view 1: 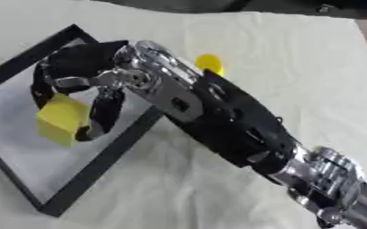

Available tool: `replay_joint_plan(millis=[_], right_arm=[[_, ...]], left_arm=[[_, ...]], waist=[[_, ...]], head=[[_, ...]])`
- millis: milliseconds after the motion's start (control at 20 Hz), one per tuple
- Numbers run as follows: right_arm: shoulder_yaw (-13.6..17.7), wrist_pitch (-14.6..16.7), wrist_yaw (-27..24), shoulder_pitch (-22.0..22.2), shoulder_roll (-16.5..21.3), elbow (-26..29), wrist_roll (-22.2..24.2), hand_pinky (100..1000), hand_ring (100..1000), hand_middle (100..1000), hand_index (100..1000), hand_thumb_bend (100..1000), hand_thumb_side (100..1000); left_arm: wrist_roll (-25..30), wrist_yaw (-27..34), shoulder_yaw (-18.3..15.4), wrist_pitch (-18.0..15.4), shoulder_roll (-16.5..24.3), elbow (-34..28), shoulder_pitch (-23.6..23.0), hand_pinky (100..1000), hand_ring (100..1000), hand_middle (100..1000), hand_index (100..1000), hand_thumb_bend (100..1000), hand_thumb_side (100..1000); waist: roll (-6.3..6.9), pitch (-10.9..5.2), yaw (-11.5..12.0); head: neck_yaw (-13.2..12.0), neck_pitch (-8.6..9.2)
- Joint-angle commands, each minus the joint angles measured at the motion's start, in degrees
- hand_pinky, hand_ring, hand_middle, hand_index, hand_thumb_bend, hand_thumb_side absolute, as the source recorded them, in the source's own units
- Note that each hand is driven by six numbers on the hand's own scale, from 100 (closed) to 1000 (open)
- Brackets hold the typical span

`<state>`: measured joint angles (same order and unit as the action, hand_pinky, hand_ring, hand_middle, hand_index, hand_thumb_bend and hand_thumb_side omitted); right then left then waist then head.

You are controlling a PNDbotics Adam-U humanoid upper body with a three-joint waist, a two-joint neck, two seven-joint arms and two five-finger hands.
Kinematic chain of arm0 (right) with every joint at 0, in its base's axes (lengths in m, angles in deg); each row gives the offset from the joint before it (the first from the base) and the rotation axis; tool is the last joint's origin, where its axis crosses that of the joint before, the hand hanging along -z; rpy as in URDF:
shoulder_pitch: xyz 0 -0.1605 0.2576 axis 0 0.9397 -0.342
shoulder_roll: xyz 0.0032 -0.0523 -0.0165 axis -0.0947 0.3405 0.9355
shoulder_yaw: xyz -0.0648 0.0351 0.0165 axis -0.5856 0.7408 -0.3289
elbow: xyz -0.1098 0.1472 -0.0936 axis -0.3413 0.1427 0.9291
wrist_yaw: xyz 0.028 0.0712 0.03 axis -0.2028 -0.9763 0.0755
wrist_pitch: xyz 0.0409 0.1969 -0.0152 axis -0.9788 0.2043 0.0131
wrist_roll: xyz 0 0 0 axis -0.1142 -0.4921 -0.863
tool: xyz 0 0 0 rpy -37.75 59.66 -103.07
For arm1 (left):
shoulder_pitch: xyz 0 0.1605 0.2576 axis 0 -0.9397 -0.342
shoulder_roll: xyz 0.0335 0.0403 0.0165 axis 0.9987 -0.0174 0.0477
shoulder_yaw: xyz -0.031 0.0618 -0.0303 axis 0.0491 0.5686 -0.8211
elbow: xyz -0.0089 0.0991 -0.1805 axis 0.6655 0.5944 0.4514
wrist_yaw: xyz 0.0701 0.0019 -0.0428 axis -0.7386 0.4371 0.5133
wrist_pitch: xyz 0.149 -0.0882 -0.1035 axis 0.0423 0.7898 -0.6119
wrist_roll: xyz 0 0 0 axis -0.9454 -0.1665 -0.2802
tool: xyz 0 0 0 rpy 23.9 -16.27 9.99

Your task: Pick up objects on the table and place them in the box.

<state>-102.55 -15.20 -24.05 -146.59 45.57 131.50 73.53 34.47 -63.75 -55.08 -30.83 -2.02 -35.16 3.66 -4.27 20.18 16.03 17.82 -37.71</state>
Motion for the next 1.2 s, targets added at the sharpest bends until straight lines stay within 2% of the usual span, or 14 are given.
replay_joint_plan(millis=[50,150,250,350,550,850,1050,1200], right_arm=[[0.53,0.51,2.22,-1.15,-0.58,-1.79,0.57,828,723,587,676,467,100],[0.72,1.36,3.86,-1.11,-0.94,-3.52,1.45,844,768,649,722,502,100],[1.13,1.89,5.38,-1.04,-1.19,-4.92,1.20,864,821,745,788,565,174],[1.75,1.79,6.84,-0.93,-1.39,-6.14,-0.05,878,851,794,826,613,236],[2.89,0.63,9.34,-1.05,-1.33,-6.88,-4.16,887,862,808,846,656,268],[4.11,-0.74,8.23,-2.00,-0.15,-4.38,-7.28,885,851,798,846,661,279],[5.68,-2.92,5.24,-2.55,1.62,0.53,-9.58,879,836,780,835,649,311],[7.80,-5.85,0.71,-3.75,4.88,7.22,-11.38,875,821,756,828,637,333]], left_arm=[[0.28,-0.55,-0.28,-0.01,0.76,-1.05,0.52,778,805,807,897,666,698],[0.30,-0.58,-0.29,-0.01,0.71,-1.05,0.56,778,805,807,897,665,698],[0.30,-0.61,-0.30,0.00,0.64,-1.07,0.56,778,805,807,897,665,698],[0.34,-0.63,-0.26,0.03,0.59,-1.07,0.58,778,805,807,897,665,698],[0.40,-0.66,-0.24,0.04,0.55,-1.06,0.55,779,805,807,898,665,699],[0.35,-0.60,-0.29,0.02,0.44,-0.99,0.58,779,806,808,898,662,700],[0.08,-0.56,-0.53,-0.05,0.36,-0.96,0.40,779,805,808,898,661,699],[-0.49,-0.54,-0.92,-0.16,0.32,-0.89,0.16,779,805,808,898,660,697]], waist=[[1.10,-0.34,0.32],[1.04,-0.27,0.45],[0.97,-0.23,0.54],[0.93,-0.21,0.59],[0.94,-0.24,0.55],[1.08,-0.39,0.32],[1.19,-0.54,0.09],[1.19,-0.81,-0.38]], head=[[0.38,0.87],[0.49,0.94],[0.55,1.05],[0.60,1.11],[0.60,1.14],[0.75,1.20],[0.63,1.16],[0.15,1.05]])
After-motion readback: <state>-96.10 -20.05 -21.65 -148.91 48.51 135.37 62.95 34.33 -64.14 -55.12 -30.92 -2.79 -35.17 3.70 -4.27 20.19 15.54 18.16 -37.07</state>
